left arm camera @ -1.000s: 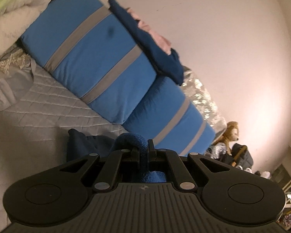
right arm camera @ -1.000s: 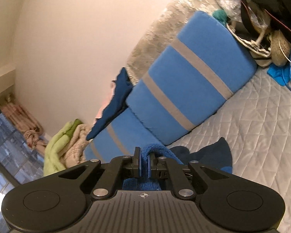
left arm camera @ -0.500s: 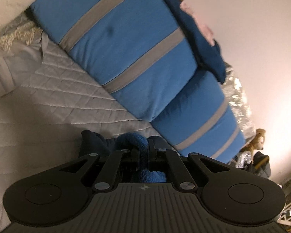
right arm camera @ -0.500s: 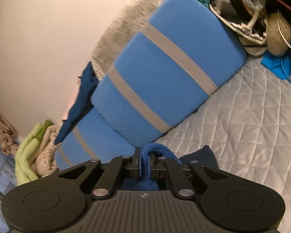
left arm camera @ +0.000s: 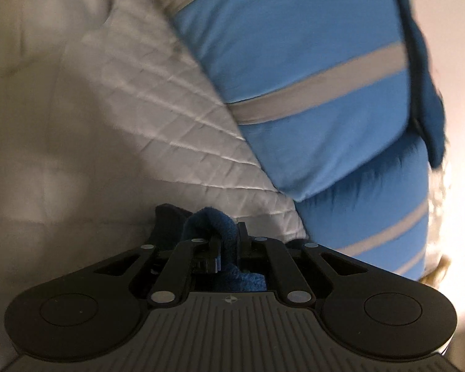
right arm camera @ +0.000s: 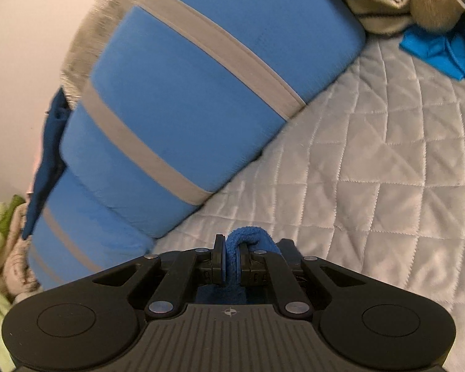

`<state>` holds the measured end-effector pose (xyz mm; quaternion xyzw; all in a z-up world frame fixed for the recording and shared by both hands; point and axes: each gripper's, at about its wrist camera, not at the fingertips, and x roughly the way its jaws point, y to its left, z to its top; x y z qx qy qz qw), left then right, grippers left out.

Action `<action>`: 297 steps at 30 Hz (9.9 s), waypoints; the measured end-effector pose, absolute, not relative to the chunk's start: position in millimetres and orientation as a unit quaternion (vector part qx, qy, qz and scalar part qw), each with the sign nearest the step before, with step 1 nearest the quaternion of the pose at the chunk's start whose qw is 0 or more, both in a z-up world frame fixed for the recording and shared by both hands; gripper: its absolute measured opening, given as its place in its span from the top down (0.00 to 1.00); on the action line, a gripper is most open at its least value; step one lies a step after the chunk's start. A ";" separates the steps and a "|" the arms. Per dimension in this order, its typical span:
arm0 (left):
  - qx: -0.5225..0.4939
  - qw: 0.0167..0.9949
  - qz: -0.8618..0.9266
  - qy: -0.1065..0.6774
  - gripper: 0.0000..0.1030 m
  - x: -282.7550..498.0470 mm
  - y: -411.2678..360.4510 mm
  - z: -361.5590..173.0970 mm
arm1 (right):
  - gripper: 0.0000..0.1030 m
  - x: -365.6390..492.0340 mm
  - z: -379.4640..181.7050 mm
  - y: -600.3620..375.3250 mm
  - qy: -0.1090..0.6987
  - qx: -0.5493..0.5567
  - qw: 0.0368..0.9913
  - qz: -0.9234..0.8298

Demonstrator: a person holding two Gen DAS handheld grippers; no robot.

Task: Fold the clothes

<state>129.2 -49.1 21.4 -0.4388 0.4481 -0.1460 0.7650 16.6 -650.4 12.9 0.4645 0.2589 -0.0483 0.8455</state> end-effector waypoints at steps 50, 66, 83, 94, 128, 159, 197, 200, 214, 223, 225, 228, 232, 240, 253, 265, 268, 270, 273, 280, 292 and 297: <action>0.013 0.925 -0.152 0.347 0.16 64.8 -179.2 13.2 | 0.00 30.9 -20.3 -503.9 0.319 0.052 0.942 -0.088; 0.028 0.928 -0.146 0.342 0.16 60.9 -180.6 14.6 | 0.00 25.3 -19.6 -504.1 0.306 0.050 0.945 -0.102; 0.046 0.916 -0.090 0.389 0.16 49.9 -131.5 73.4 | 0.00 2.3 15.4 -538.3 0.366 0.064 0.927 -0.053; 0.082 0.911 -0.073 0.398 0.16 46.7 -100.1 81.5 | 0.00 -28.6 35.1 -590.9 0.369 0.108 0.917 -0.108; -0.259 0.795 -0.217 0.504 0.00 67.5 -26.2 17.0 | 0.00 -21.5 -7.3 -628.9 0.405 0.329 0.852 -0.038; -0.339 0.707 -0.359 0.506 0.07 96.4 -35.9 -16.8 | 0.00 -4.9 -28.0 -659.1 0.370 0.453 0.807 0.081; -0.139 0.843 -0.221 0.470 0.81 50.0 -85.3 66.0 | 0.73 9.8 32.2 -563.1 0.411 0.280 0.867 0.003; -0.064 0.873 -0.199 0.441 0.82 32.7 -105.4 90.6 | 0.74 4.1 56.7 -538.1 0.402 0.189 0.896 -0.020; 0.025 0.920 -0.123 0.372 0.82 12.5 -86.6 156.2 | 0.74 -15.8 125.1 -472.1 0.326 0.050 0.943 -0.044; 0.049 0.960 -0.027 0.275 0.75 15.1 -20.1 242.6 | 0.74 32.6 184.4 -399.2 0.266 0.061 0.962 0.030; 0.067 0.971 0.015 0.228 0.66 26.4 -9.2 254.8 | 0.63 50.9 199.6 -378.5 0.229 0.058 0.971 0.046; 0.114 0.971 0.128 0.167 0.18 59.9 0.2 241.4 | 0.03 86.7 197.0 -348.8 0.196 0.010 0.981 0.009; 0.155 0.953 0.196 0.169 0.18 83.7 4.3 221.5 | 0.00 97.8 187.3 -335.9 0.198 -0.021 0.980 0.003; 0.142 0.960 0.087 0.225 0.18 43.2 -11.2 191.4 | 0.00 64.8 183.4 -343.1 0.224 -0.033 0.973 0.034; 0.095 0.967 0.004 0.236 0.18 -23.5 -17.8 215.6 | 0.00 37.4 179.2 -351.9 0.271 -0.031 0.960 0.060; 0.074 0.968 -0.022 0.240 0.18 -40.9 -35.7 200.8 | 0.00 -1.7 166.5 -392.9 0.284 -0.002 0.957 0.060; 0.069 0.964 -0.032 0.255 0.18 -41.9 -40.3 182.8 | 0.00 -22.5 162.9 -413.5 0.282 -0.003 0.958 0.040; 0.072 0.962 -0.039 0.262 0.18 -43.4 -44.1 170.1 | 0.00 -37.8 158.8 -428.0 0.283 -0.009 0.959 0.027; 0.073 0.958 -0.054 0.271 0.18 -45.2 -47.6 153.2 | 0.00 -58.4 150.3 -449.5 0.288 -0.016 0.957 0.013; 0.073 0.946 -0.097 0.302 0.18 -47.9 -54.4 112.3 | 0.00 -95.2 113.8 -503.7 0.316 0.004 0.948 -0.048; 0.062 0.922 -0.076 0.375 0.18 -57.8 -37.4 33.2 | 0.00 -130.7 38.2 -560.7 0.357 0.045 0.917 -0.169; 0.054 0.917 -0.059 0.391 0.18 -60.4 -25.3 13.2 | 0.00 -138.3 11.7 -575.8 0.368 0.044 0.906 -0.206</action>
